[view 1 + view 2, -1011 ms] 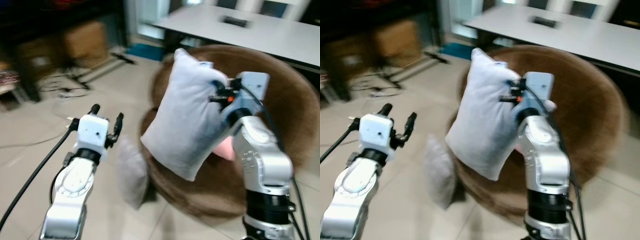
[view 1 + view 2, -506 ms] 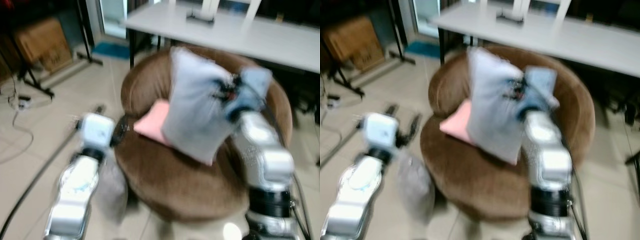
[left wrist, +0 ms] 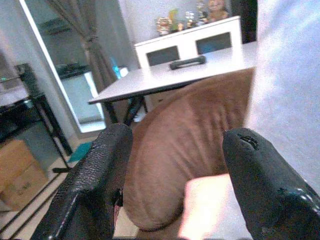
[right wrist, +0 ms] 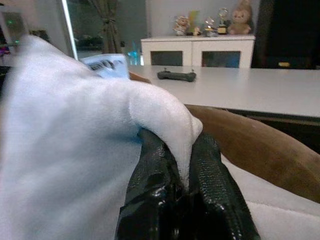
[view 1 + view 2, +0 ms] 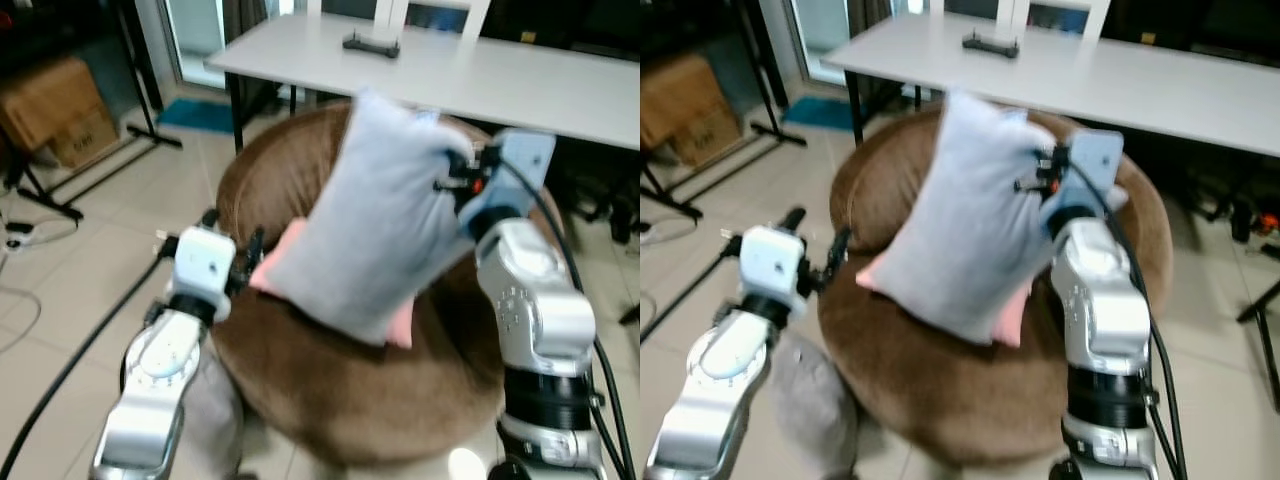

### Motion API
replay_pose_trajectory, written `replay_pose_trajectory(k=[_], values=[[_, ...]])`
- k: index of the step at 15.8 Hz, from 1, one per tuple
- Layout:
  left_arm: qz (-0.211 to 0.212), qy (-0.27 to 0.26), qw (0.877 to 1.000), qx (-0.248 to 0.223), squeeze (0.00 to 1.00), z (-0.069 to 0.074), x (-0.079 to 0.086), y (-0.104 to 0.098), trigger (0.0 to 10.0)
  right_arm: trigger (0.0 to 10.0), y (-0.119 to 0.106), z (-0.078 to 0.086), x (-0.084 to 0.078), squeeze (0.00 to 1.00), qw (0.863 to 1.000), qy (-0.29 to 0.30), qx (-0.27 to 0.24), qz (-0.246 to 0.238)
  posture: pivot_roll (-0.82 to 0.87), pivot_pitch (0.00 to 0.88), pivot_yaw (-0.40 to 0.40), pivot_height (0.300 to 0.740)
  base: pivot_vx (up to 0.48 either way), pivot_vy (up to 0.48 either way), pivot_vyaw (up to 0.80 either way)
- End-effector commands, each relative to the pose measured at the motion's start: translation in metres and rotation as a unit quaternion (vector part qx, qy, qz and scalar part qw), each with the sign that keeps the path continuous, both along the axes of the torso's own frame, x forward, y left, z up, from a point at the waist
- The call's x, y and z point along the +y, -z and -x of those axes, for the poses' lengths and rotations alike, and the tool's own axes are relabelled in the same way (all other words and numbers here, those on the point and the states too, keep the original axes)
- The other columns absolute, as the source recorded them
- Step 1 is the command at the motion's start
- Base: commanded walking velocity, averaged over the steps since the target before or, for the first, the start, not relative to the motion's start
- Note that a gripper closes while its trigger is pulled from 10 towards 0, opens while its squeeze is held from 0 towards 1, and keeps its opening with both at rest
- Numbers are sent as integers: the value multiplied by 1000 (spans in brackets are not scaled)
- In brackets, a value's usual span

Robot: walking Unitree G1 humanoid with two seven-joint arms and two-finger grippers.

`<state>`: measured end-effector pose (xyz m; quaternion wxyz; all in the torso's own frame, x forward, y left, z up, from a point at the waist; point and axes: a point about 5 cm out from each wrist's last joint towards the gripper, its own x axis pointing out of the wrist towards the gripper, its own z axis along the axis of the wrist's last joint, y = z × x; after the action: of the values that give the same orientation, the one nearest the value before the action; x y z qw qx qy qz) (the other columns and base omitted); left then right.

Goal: Move the pillow to the sofa from floor

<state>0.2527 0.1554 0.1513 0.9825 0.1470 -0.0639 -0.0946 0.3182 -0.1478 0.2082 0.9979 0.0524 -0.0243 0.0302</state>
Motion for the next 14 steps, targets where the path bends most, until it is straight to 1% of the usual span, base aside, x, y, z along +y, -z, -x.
replay_pose_trajectory(k=[1,8,9,10,13,14], values=[[-4,-4,1000,5,0,-1,5,1,10000,10000,-18,1,12,0,999,-22,-34,7,103,0,-41,740,315,0,0],[-6,6,1000,20,0,1,3,7,10000,10000,-16,-2,11,0,1000,-9,-9,28,101,0,-49,740,293,0,0],[-3,7,1000,28,0,2,3,9,10000,10000,-16,-4,11,0,999,-7,-4,31,99,0,-50,740,0,0,0],[-9,8,999,31,0,3,3,11,10000,10000,-17,-5,12,0,1000,-5,-1,29,99,0,-53,740,0,0,0],[-26,30,998,48,0,7,3,16,10000,10000,-17,-19,14,0,999,26,23,7,99,0,-60,740,0,0,0],[-34,46,997,61,0,10,3,19,10000,10000,-16,-28,13,0,998,48,34,-14,100,0,-61,740,0,0,0]])
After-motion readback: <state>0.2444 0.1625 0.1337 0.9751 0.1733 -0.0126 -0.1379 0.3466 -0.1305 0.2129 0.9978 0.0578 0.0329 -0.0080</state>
